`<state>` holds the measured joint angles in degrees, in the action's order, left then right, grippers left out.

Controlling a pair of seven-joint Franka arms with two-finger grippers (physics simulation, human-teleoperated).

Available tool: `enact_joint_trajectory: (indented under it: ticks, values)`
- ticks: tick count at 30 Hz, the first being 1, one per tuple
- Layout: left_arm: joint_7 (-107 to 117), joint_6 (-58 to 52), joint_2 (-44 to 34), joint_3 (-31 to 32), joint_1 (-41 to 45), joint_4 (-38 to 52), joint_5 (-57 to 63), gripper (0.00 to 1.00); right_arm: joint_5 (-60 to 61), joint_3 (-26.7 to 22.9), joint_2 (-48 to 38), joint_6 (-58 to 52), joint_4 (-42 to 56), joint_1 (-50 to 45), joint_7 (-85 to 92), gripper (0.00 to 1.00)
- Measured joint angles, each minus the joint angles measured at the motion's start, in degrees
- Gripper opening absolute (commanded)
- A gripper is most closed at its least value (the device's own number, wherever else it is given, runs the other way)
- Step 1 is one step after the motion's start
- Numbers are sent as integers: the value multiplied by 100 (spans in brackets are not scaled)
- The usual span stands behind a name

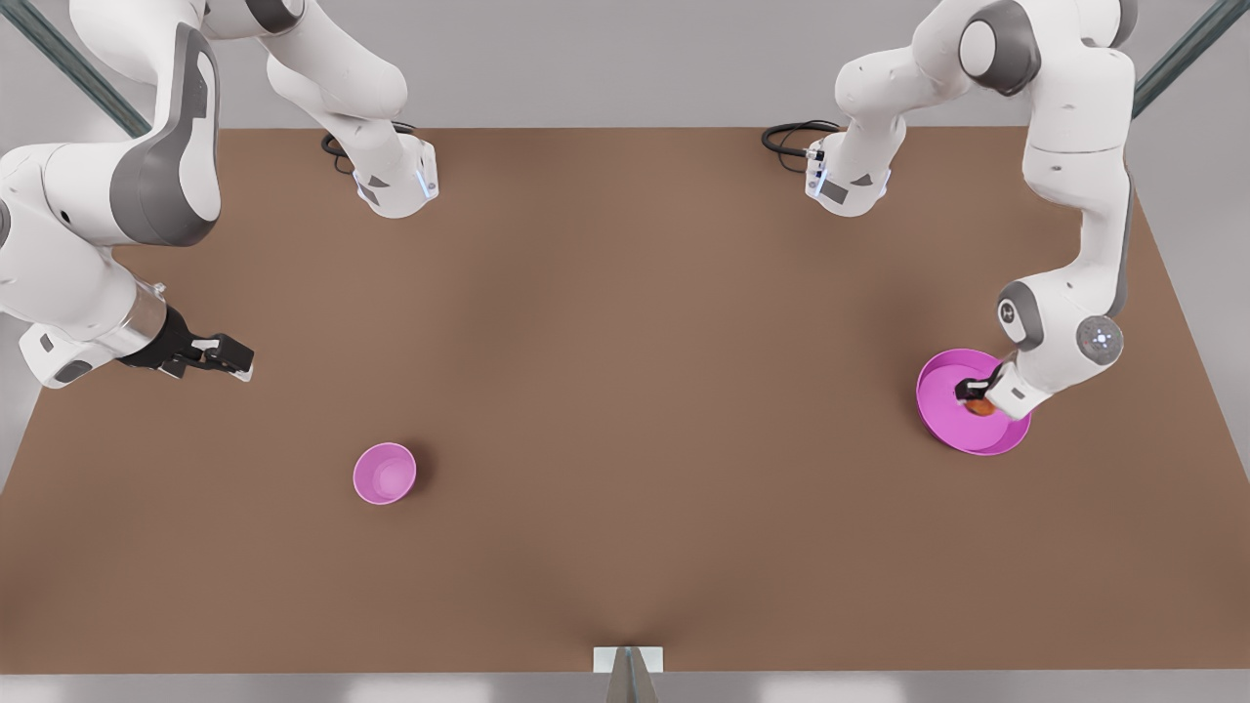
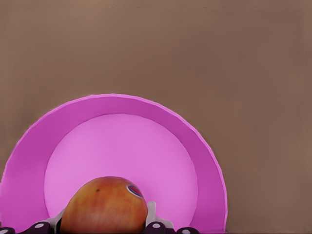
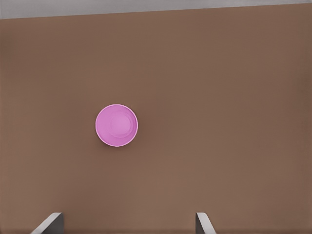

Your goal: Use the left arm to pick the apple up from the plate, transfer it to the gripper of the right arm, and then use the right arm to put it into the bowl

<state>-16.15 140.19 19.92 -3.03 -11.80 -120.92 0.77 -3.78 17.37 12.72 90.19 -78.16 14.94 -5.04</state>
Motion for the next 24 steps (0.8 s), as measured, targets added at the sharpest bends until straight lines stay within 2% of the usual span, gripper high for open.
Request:
enact_joint_trajectory:
  ticks: [2, 5, 7, 10, 17, 21, 24]
  values:
    - [89, -466, -252, 23, 563, 441, -178, 67, -1, 0, 0, 0, 0, 0, 1, 100]
    - [276, -971, -262, 26, 2005, 892, -1243, 67, 0, 0, 0, 0, 0, 3, 2, 100]
    - [384, -1187, -157, 34, 2661, 1166, -1918, 64, 2, -6, 0, 0, 0, 0, 3, 100]
    - [316, -1341, 99, 243, 3006, 1519, -3057, 64, 4, -8, 0, 0, 0, 0, 4, 100]
    - [-916, -1206, 1334, 369, 4134, 2771, -6482, 65, 5, -9, 3, 0, 0, 5, 13, 100]
    - [-1979, -1013, 1983, 643, 4251, 3584, -7552, 65, 282, -2, 59, 0, 0, -7, 12, 100]
    - [-2889, -753, 2265, 972, 4247, 3830, -7949, 67, 1090, -3, 322, 53, -16, -11, 7, 100]
